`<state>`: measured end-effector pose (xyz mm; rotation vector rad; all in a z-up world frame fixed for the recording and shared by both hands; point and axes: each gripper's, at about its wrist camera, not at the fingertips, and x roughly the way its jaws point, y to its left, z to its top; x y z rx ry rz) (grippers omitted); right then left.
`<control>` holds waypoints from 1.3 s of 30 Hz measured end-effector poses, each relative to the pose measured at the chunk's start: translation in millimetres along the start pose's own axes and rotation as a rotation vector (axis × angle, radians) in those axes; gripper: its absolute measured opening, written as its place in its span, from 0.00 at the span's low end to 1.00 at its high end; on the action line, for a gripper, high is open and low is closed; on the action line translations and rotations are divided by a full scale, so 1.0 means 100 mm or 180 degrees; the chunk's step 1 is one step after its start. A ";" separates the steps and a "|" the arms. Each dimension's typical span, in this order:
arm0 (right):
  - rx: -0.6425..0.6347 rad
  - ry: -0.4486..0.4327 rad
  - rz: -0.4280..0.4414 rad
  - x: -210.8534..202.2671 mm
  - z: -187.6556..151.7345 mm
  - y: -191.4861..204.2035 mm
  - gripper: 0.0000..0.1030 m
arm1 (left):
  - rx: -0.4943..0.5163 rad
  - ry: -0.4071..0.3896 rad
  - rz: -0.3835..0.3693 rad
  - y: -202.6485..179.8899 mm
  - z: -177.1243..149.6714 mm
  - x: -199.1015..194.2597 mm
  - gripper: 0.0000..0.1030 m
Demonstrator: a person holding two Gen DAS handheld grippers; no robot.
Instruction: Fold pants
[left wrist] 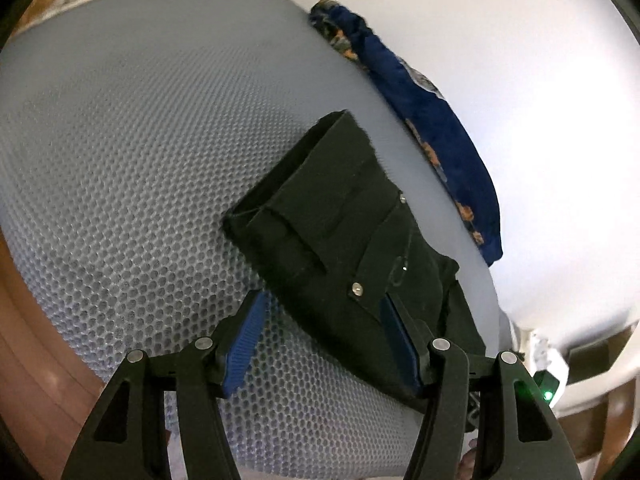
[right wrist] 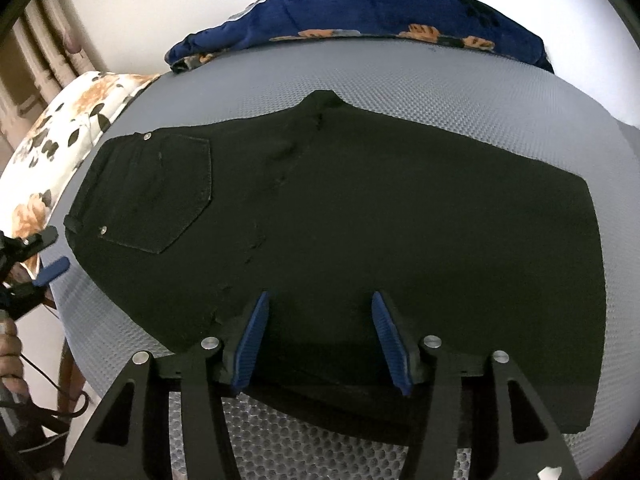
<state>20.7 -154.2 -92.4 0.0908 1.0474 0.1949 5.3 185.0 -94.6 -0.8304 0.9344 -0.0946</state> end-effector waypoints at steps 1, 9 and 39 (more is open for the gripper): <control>0.0012 0.0000 0.0009 0.00 0.00 -0.01 0.51 | -0.0048 0.0002 -0.0026 0.04 0.01 0.02 0.59; 0.0041 -0.0015 0.0009 0.01 -0.03 0.00 0.51 | -0.0207 -0.0025 -0.0183 0.32 0.11 0.13 0.58; 0.0093 -0.0049 0.0082 0.03 -0.05 0.00 0.60 | -0.0129 -0.0289 -0.0322 0.27 0.44 0.44 0.30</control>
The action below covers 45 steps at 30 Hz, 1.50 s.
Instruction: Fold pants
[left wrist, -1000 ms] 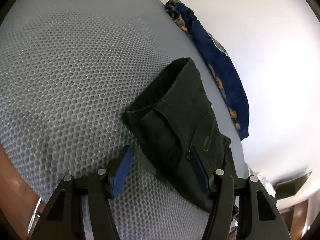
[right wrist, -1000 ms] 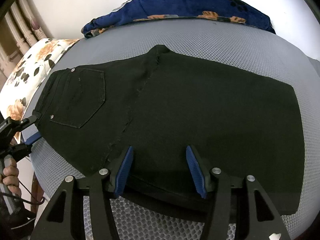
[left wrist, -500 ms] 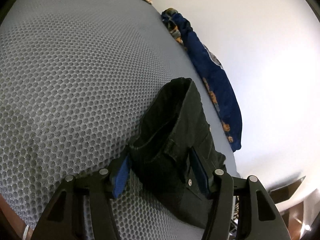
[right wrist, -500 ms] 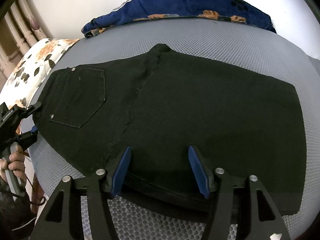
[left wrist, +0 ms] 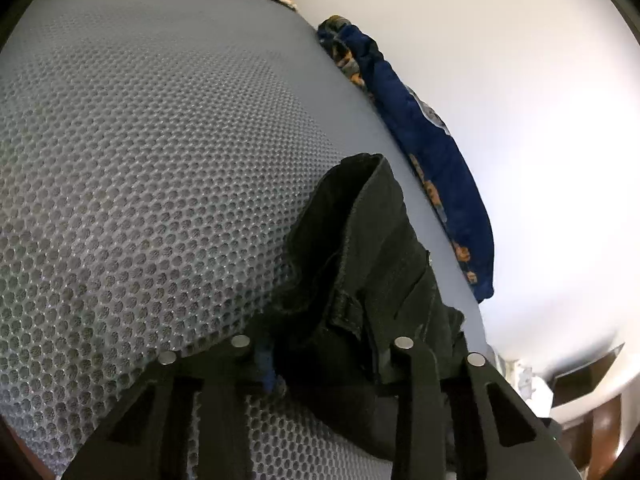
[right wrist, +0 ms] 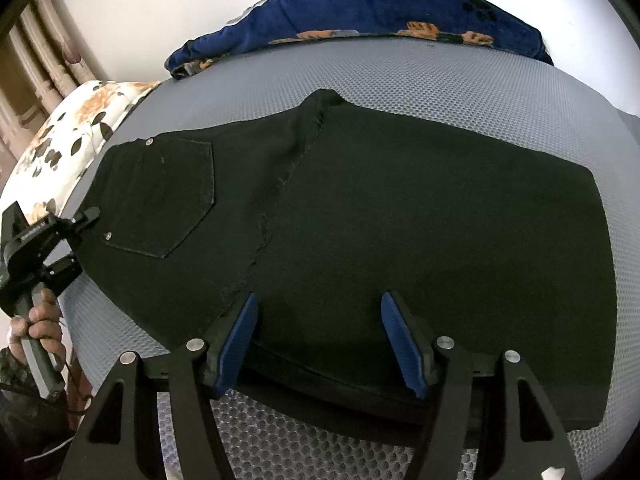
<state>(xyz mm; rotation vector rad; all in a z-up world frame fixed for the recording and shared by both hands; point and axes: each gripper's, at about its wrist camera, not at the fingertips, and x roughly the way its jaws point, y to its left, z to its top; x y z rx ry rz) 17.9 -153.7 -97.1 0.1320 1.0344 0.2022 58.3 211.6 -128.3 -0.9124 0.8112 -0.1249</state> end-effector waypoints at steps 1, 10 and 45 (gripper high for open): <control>0.0012 0.0002 0.0018 0.00 0.00 -0.01 0.60 | -0.0014 0.0005 -0.0029 0.00 0.00 -0.02 0.28; 0.0297 -0.0042 0.0198 -0.13 0.09 -0.17 0.61 | 0.0329 -0.0037 -0.0265 -0.54 0.09 -0.22 0.25; 0.1594 -0.0681 0.0186 -0.97 -0.01 -1.69 0.62 | 0.2485 0.1456 -0.0397 -2.87 -2.03 1.19 0.26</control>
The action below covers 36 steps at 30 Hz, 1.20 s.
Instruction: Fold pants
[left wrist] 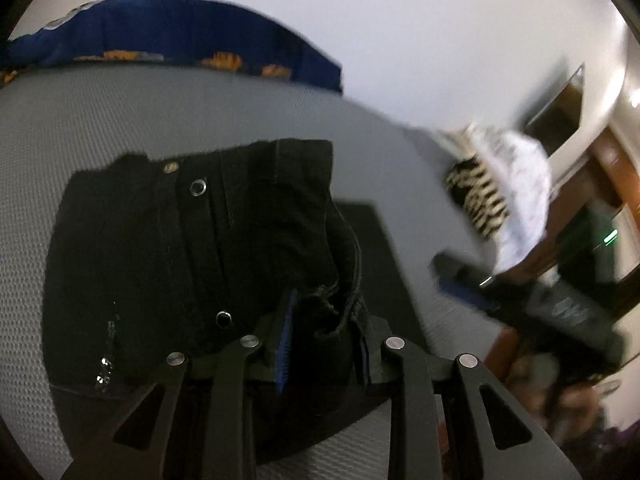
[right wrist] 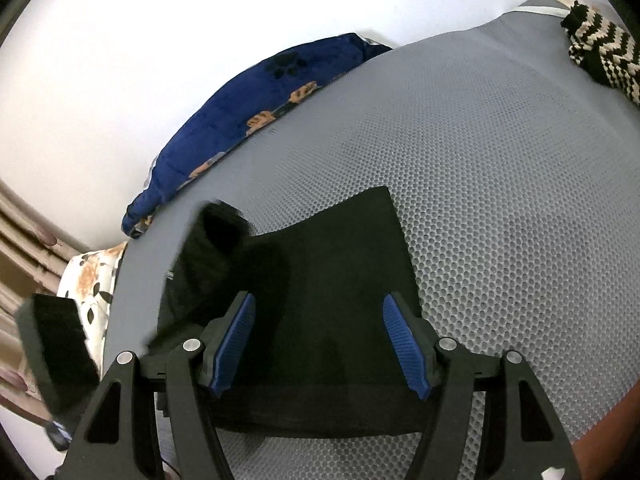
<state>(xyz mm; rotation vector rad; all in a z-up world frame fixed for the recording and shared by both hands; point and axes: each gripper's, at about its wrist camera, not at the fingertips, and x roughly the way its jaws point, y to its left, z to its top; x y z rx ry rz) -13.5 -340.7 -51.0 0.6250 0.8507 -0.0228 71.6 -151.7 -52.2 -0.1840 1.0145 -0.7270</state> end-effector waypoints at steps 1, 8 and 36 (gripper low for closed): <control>0.0007 0.0003 0.0006 0.00 0.00 -0.01 0.62 | 0.0058 0.0014 0.0049 -0.04 -0.03 0.04 0.27; 0.0078 0.0160 0.0142 0.08 -0.02 -0.07 0.62 | 0.0306 -0.0032 -0.0117 -0.28 -0.06 -0.21 0.57; -0.0262 0.1165 0.1248 1.21 0.13 0.13 0.26 | -0.0898 -0.0296 0.1049 1.19 -0.35 -0.89 0.66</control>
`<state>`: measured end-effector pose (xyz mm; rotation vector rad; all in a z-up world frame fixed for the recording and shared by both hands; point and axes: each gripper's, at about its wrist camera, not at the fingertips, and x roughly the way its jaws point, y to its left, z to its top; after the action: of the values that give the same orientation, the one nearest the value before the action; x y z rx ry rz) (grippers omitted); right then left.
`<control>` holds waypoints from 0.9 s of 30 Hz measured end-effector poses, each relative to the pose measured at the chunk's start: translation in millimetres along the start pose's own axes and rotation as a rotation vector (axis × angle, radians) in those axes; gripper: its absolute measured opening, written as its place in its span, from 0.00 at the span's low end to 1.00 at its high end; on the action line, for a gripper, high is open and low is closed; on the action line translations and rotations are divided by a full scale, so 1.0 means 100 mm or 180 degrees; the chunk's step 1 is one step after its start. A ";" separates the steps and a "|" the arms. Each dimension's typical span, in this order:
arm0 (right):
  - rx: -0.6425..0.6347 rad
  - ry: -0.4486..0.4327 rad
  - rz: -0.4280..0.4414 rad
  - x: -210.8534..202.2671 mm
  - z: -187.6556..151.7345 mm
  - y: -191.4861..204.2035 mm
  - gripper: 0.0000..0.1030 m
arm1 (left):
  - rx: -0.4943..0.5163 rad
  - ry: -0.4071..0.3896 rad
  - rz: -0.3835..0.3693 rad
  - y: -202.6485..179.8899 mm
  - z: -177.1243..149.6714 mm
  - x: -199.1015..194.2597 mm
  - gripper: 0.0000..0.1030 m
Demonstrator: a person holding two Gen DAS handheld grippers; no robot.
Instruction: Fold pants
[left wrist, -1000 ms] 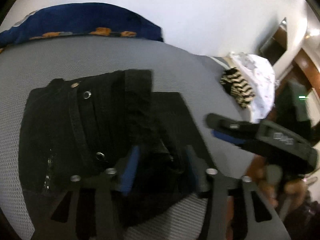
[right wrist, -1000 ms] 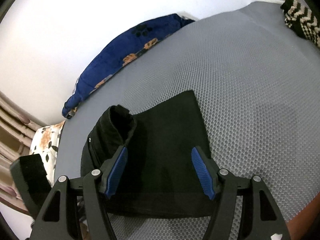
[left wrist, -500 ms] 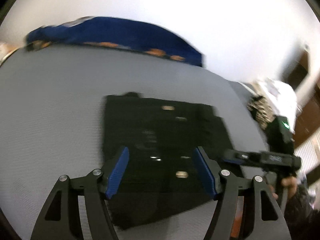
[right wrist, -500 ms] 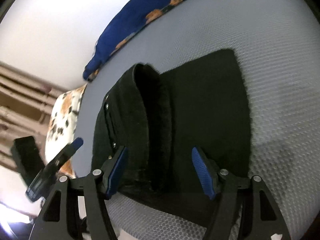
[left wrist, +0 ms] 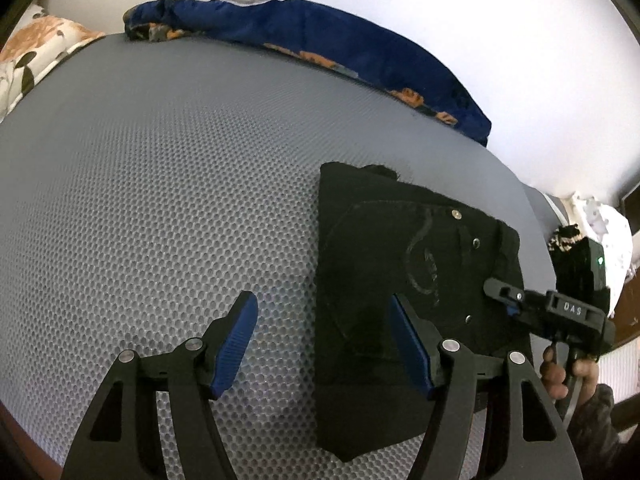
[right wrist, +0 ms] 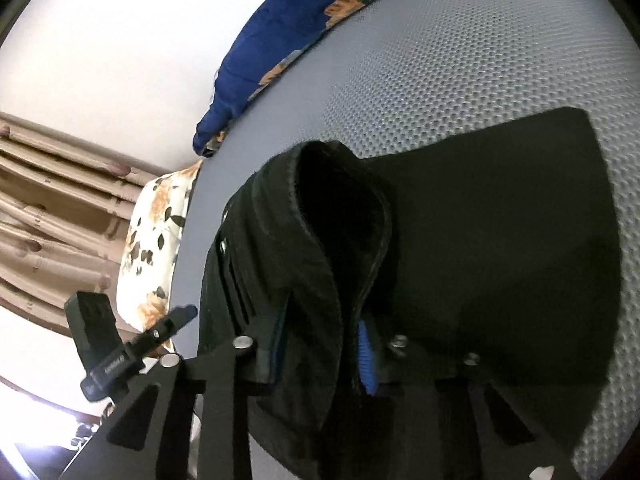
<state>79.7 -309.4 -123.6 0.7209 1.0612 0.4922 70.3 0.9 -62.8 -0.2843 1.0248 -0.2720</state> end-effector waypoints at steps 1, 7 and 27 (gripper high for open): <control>-0.0027 -0.0019 -0.0055 0.01 0.01 0.04 0.22 | 0.0000 0.0009 0.0006 -0.01 0.00 0.01 0.66; -0.0167 -0.0288 -0.0120 -0.26 -0.04 0.36 0.11 | 0.0028 0.0046 0.0035 -0.07 0.06 0.10 0.66; 0.0217 -0.0660 -0.0888 -0.78 -0.15 -0.21 0.13 | 0.0512 0.0264 0.0026 -0.60 0.13 0.59 0.66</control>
<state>34.1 -371.6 -96.2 0.6556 0.9673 0.1387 105.5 -74.1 -82.3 -0.1243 1.0788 -0.3592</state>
